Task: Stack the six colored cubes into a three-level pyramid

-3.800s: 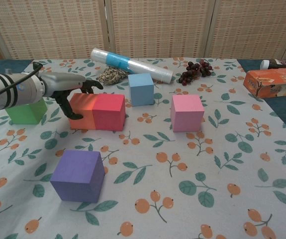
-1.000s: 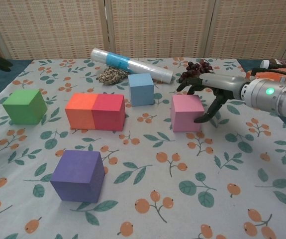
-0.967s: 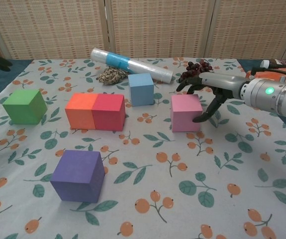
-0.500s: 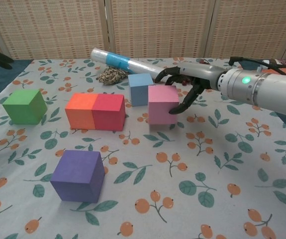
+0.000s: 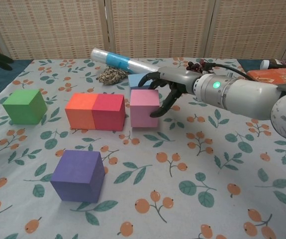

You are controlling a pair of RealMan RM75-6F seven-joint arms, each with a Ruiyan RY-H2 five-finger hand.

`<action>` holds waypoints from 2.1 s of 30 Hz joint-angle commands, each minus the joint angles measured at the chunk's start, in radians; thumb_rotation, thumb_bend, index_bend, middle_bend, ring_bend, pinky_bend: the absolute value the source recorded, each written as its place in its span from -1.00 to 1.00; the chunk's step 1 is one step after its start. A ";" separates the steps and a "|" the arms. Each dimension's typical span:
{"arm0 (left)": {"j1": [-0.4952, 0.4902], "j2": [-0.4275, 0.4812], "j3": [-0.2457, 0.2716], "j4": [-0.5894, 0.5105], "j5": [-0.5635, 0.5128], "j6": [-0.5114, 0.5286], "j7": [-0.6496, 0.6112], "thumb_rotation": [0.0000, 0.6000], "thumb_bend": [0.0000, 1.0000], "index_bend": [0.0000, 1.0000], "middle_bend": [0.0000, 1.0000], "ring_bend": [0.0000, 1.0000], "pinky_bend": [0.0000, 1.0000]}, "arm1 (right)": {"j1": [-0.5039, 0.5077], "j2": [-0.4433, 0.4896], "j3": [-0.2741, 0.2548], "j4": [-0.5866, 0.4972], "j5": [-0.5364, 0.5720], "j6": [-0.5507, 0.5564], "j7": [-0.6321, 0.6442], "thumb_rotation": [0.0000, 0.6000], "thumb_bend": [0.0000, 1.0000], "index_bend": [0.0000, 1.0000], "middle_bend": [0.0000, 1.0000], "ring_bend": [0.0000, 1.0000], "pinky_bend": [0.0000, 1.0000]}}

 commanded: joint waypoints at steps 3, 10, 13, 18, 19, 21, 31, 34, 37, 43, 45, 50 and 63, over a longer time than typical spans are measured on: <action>0.003 0.001 0.001 0.007 0.008 -0.002 -0.013 1.00 -0.33 -0.84 -0.79 -0.89 -0.89 | 0.011 -0.018 0.003 0.025 0.007 -0.008 -0.002 1.00 -0.80 -0.67 -0.27 -0.72 -0.77; 0.006 0.001 -0.001 0.014 0.013 -0.005 -0.026 1.00 -0.33 -0.85 -0.79 -0.89 -0.89 | 0.021 -0.038 0.004 0.050 0.004 -0.012 0.008 1.00 -0.80 -0.69 -0.27 -0.72 -0.77; 0.006 0.002 -0.001 0.014 0.015 -0.008 -0.028 1.00 -0.33 -0.86 -0.79 -0.89 -0.89 | 0.026 -0.048 0.004 0.063 0.000 -0.012 0.015 1.00 -0.80 -0.71 -0.27 -0.72 -0.77; 0.007 0.004 -0.001 0.014 0.017 -0.012 -0.031 1.00 -0.33 -0.86 -0.79 -0.89 -0.89 | 0.034 -0.060 0.006 0.083 -0.007 -0.015 0.030 1.00 -0.80 -0.73 -0.27 -0.72 -0.77; 0.008 0.004 -0.001 0.014 0.017 -0.012 -0.031 1.00 -0.33 -0.86 -0.79 -0.89 -0.89 | 0.035 -0.062 0.005 0.085 -0.009 -0.015 0.032 1.00 -0.80 -0.74 -0.27 -0.72 -0.77; 0.008 0.004 -0.002 0.014 0.017 -0.012 -0.033 1.00 -0.33 -0.86 -0.80 -0.89 -0.89 | 0.036 -0.064 0.002 0.089 -0.013 -0.017 0.035 1.00 -0.80 -0.80 -0.27 -0.75 -0.79; 0.012 0.003 -0.003 0.013 0.023 -0.010 -0.031 1.00 -0.33 -0.88 -0.81 -0.90 -0.90 | 0.017 -0.015 -0.024 0.032 -0.030 -0.023 0.029 1.00 -0.80 -1.00 -0.76 -1.00 -1.00; 0.014 0.004 -0.003 0.010 0.026 -0.007 -0.028 1.00 -0.33 -0.89 -0.82 -0.90 -0.90 | 0.009 0.011 -0.032 -0.005 -0.027 -0.027 0.020 1.00 -0.80 -1.00 -0.79 -1.00 -1.00; 0.016 0.006 -0.004 0.005 0.028 -0.004 -0.024 1.00 -0.33 -0.90 -0.82 -0.90 -0.90 | 0.001 0.048 -0.038 -0.052 -0.019 -0.039 0.009 1.00 -0.80 -1.00 -0.83 -1.00 -1.00; 0.023 0.007 -0.001 0.003 0.033 0.005 -0.021 1.00 -0.33 -0.90 -0.82 -0.91 -0.90 | -0.024 0.160 -0.056 -0.180 -0.004 -0.042 -0.044 1.00 -0.80 -1.00 -0.86 -1.00 -1.00; 0.025 0.005 0.000 0.005 0.036 0.007 -0.021 1.00 -0.33 -0.90 -0.82 -0.91 -0.90 | -0.035 0.209 -0.063 -0.237 0.004 -0.039 -0.068 1.00 -0.79 -1.00 -0.86 -1.00 -1.00; 0.028 0.004 0.001 -0.002 0.045 0.013 -0.017 1.00 -0.33 -0.90 -0.82 -0.91 -0.90 | -0.023 0.305 -0.044 -0.318 0.033 -0.059 -0.098 1.00 -0.79 -1.00 -0.86 -1.00 -1.00; 0.043 0.012 -0.001 -0.024 0.031 0.024 -0.006 1.00 -0.33 -0.90 -0.82 -0.91 -0.90 | 0.210 0.146 0.032 0.085 0.133 -0.248 -0.137 1.00 -0.77 -1.00 -0.85 -1.00 -1.00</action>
